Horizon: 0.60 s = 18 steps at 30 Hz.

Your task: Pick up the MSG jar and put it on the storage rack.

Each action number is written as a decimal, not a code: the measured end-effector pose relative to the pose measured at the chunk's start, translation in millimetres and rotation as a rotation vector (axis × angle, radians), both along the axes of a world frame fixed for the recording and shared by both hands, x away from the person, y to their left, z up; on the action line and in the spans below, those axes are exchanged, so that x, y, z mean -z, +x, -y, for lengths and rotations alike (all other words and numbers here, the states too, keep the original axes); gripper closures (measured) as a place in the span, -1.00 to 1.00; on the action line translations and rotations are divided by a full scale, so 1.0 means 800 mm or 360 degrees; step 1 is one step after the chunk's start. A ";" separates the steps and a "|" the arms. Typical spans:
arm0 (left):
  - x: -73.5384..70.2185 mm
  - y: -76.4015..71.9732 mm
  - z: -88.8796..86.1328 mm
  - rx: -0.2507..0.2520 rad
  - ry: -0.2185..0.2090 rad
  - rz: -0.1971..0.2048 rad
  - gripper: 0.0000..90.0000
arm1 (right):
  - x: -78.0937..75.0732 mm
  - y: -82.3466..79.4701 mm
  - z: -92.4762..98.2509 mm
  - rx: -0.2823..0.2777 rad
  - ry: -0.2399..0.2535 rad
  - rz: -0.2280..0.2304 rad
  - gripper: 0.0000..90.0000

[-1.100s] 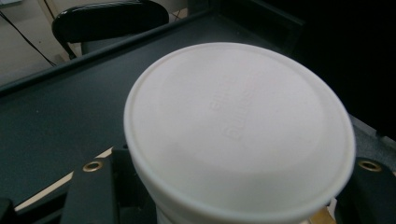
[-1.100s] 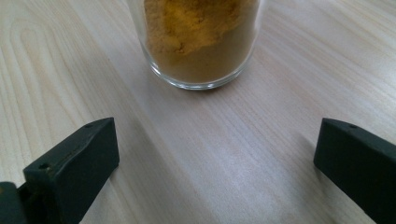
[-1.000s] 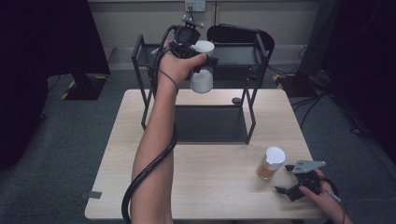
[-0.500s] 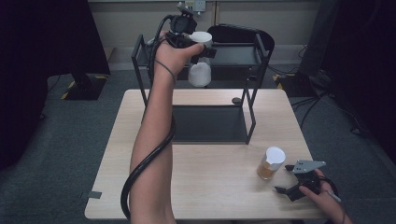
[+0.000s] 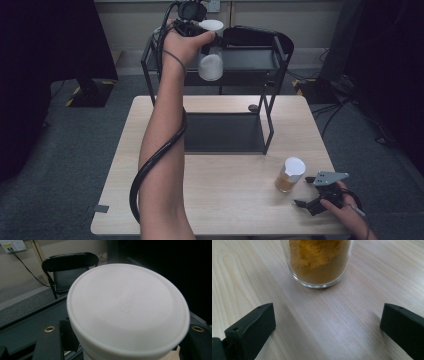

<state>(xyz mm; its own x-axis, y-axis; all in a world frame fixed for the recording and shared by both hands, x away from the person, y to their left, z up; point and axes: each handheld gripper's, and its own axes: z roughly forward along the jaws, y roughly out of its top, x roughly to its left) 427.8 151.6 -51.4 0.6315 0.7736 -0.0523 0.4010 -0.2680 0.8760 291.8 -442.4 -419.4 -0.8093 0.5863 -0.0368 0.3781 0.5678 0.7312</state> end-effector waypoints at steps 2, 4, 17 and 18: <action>-0.001 0.003 0.001 -0.0015 0.0004 0.0001 -0.25 | 0.000 0.000 0.000 0.0000 0.0000 0.0000 -1.00; -0.001 0.008 0.000 -0.0021 -0.0002 0.0003 -0.25 | 0.000 0.000 0.000 0.0000 0.0000 0.0000 -1.00; 0.002 0.036 0.004 -0.0088 -0.0001 0.0020 -0.25 | 0.000 0.000 0.000 0.0000 0.0000 0.0000 -1.00; 0.002 0.039 0.005 -0.0094 0.0003 0.0017 -0.25 | 0.000 0.000 0.000 -0.0001 0.0000 0.0000 -1.00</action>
<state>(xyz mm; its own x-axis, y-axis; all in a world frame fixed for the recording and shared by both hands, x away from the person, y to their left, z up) 458.7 147.9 -53.0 0.5853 0.8096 -0.0446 0.4069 -0.2458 0.8798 291.8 -442.4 -419.4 -0.8095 0.5859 -0.0367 0.3779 0.5680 0.7311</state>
